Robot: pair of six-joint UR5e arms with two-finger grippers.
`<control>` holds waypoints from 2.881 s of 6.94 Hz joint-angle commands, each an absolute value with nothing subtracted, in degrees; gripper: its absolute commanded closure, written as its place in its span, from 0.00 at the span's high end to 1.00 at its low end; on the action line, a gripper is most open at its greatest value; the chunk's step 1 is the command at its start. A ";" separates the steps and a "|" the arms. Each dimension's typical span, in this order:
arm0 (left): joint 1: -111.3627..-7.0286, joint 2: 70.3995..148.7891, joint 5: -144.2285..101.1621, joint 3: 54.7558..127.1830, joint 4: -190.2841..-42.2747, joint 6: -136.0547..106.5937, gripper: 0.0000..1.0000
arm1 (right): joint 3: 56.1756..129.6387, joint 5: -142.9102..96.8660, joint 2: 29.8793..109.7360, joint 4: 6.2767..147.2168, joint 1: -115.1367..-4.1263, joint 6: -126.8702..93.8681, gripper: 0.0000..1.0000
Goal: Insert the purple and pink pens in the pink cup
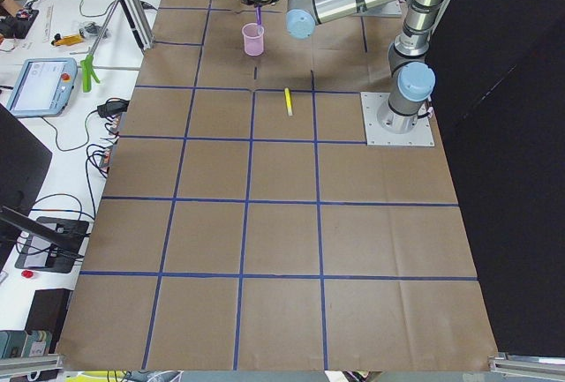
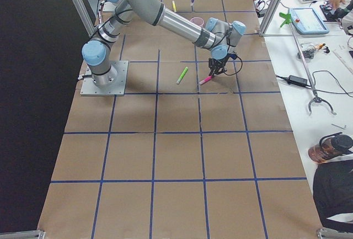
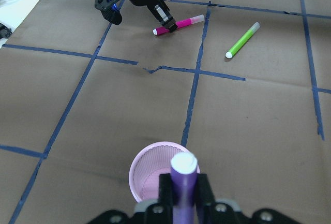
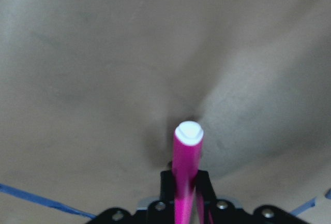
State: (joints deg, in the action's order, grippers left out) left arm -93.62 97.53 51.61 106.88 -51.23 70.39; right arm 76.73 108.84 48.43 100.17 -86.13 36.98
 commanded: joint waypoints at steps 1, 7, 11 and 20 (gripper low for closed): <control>-97.63 102.98 52.03 102.76 -47.41 65.07 0.00 | 74.20 108.64 51.22 99.33 -86.13 39.71 0.02; -98.26 111.18 51.94 104.23 -35.33 62.49 0.01 | 75.14 94.04 70.64 98.62 -87.53 63.73 0.01; -98.26 113.46 52.03 105.20 -34.55 60.38 0.33 | 79.35 93.96 77.50 95.89 -91.85 84.50 0.01; -94.41 97.13 70.18 86.96 -90.00 54.06 0.98 | 85.43 88.27 82.97 96.76 -91.58 86.84 0.01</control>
